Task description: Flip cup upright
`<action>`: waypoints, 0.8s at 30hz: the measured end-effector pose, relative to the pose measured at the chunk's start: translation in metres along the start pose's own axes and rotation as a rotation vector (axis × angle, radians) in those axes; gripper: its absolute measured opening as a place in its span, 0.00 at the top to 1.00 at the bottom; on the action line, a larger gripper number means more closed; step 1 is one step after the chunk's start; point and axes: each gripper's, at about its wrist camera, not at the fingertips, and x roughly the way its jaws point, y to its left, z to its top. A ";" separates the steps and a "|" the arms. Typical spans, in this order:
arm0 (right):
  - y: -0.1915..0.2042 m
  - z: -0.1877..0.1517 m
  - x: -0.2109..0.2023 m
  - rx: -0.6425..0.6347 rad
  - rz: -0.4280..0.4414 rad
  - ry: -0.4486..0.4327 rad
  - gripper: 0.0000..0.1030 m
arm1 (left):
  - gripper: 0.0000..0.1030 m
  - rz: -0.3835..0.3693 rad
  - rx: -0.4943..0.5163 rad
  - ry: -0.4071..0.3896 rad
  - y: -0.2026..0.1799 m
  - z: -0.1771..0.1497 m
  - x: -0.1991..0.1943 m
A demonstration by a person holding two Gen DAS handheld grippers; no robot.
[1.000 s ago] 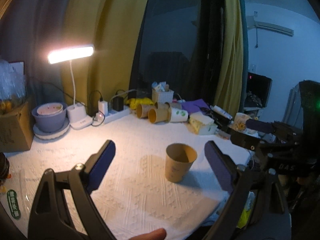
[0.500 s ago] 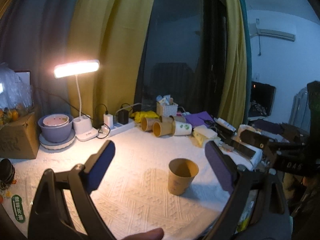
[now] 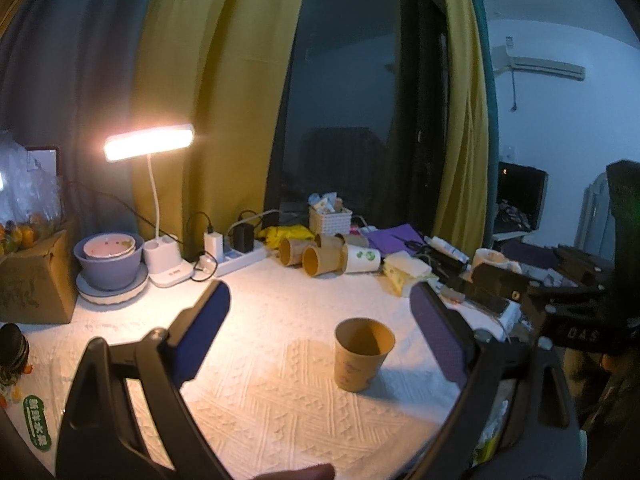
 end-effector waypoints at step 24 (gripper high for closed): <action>0.000 -0.004 0.004 0.003 0.009 0.012 0.26 | 0.10 0.002 -0.003 0.007 0.001 -0.003 0.000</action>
